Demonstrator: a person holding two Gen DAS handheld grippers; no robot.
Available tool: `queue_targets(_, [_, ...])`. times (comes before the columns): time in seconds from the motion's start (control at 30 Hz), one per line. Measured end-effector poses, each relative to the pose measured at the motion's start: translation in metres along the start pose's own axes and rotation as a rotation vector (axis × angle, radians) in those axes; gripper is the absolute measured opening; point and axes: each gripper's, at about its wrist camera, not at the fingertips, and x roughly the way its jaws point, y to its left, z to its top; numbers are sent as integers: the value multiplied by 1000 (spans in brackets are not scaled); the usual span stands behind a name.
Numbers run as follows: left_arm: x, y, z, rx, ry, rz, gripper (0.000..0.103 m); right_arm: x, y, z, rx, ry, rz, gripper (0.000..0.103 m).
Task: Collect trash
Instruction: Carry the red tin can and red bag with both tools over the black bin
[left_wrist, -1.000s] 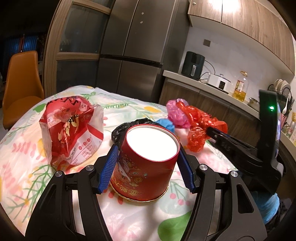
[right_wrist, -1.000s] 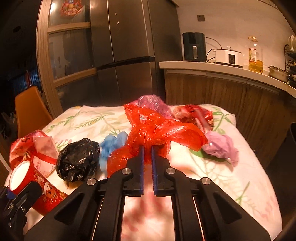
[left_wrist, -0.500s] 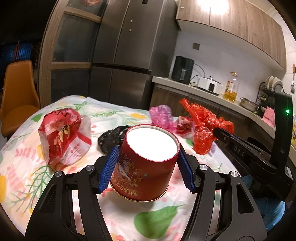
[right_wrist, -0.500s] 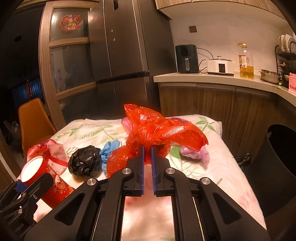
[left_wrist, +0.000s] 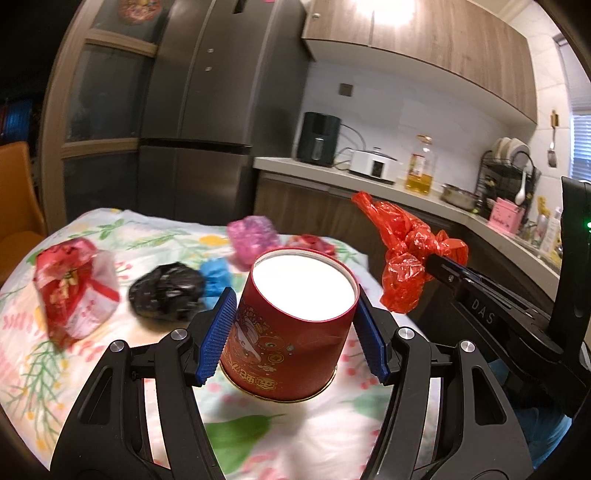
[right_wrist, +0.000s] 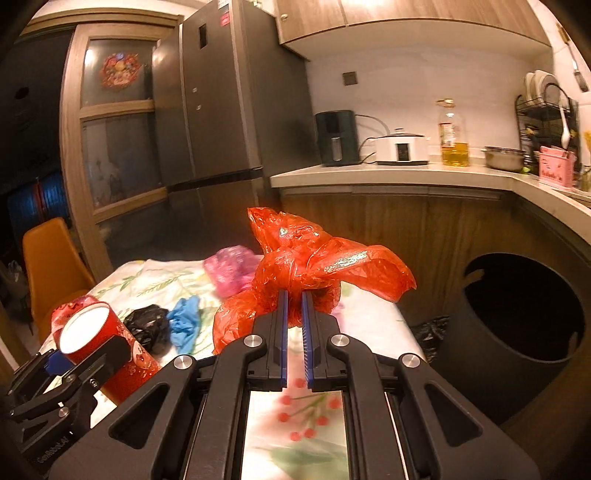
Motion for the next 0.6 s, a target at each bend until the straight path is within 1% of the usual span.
queue_targets(0.3, [15, -52, 2, 55, -1, -97, 62, -18, -48, 2, 47, -24, -97, 8])
queue_targets(0.6, [33, -97, 6, 88, -2, -189, 61, -32, -93, 4, 89, -47, -191, 8])
